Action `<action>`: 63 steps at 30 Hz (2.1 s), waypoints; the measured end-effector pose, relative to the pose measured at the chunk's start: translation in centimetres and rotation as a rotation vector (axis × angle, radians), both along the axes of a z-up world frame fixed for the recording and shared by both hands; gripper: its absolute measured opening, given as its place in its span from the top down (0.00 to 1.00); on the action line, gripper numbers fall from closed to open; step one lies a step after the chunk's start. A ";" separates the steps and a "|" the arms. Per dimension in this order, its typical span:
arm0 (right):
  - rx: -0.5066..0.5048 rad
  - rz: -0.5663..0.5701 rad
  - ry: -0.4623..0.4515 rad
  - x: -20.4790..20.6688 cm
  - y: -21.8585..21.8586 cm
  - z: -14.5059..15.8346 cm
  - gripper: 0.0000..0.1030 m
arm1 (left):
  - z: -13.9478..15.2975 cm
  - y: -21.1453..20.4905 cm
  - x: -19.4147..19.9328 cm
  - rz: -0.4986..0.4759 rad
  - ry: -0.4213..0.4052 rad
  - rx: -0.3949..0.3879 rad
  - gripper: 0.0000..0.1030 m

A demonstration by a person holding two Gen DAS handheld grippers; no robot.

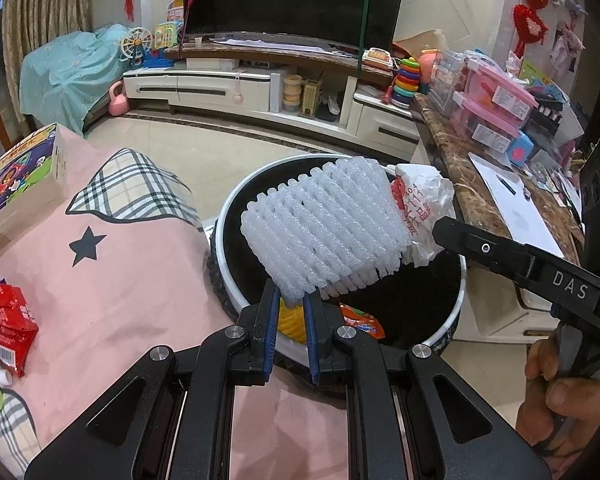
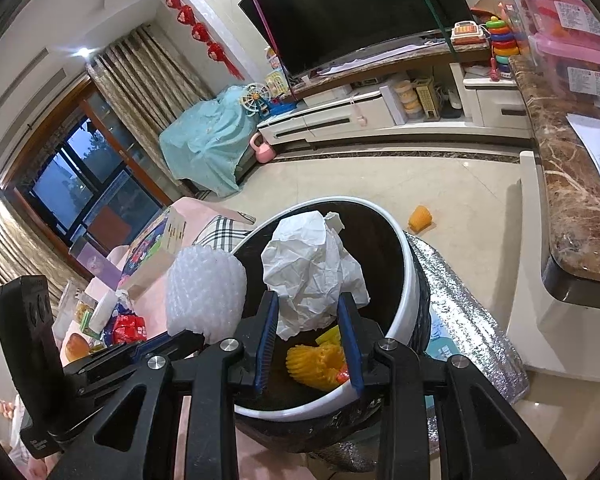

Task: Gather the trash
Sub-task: 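Carry the white foam net and crumpled paper over the bin and lower them inside, then open both tools to release the items and withdraw from the bin, then grasp the yellow-green snack bag with the left tool while the right tool grasps the red chip bag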

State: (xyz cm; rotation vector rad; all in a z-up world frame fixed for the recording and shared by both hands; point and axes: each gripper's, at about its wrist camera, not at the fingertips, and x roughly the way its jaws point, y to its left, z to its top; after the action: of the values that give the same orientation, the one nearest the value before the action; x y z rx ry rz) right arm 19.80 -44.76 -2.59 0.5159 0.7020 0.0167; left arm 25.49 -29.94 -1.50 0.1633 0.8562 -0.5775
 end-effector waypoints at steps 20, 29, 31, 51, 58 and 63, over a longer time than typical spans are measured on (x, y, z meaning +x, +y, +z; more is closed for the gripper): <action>-0.012 -0.016 -0.041 -0.7 1.0 1.0 0.37 | 0.2 3.3 -1.3 0.087 -0.001 -0.062 0.47; -0.022 0.056 -0.064 -1.6 4.9 1.4 0.31 | -1.0 9.6 -3.8 0.204 0.019 -0.102 0.45; -0.024 0.079 -0.066 -1.8 6.1 1.4 0.30 | -1.3 11.0 -4.3 0.234 0.027 -0.108 0.45; -0.035 0.296 -0.032 -1.1 17.3 -0.1 0.05 | -3.0 24.6 -7.7 0.489 0.053 -0.165 0.38; -0.031 0.359 -0.009 -0.5 20.7 -1.4 0.05 | -3.7 28.7 -8.2 0.578 0.062 -0.171 0.31; -0.054 0.388 -0.006 0.3 22.4 -1.9 0.05 | -4.1 31.0 -8.1 0.632 0.075 -0.185 0.31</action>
State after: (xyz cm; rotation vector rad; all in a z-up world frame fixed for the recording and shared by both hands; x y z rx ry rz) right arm 20.13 -22.32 -4.50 0.3214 0.7858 0.3609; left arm 17.36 1.09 -5.58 -0.2942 0.8654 -0.0664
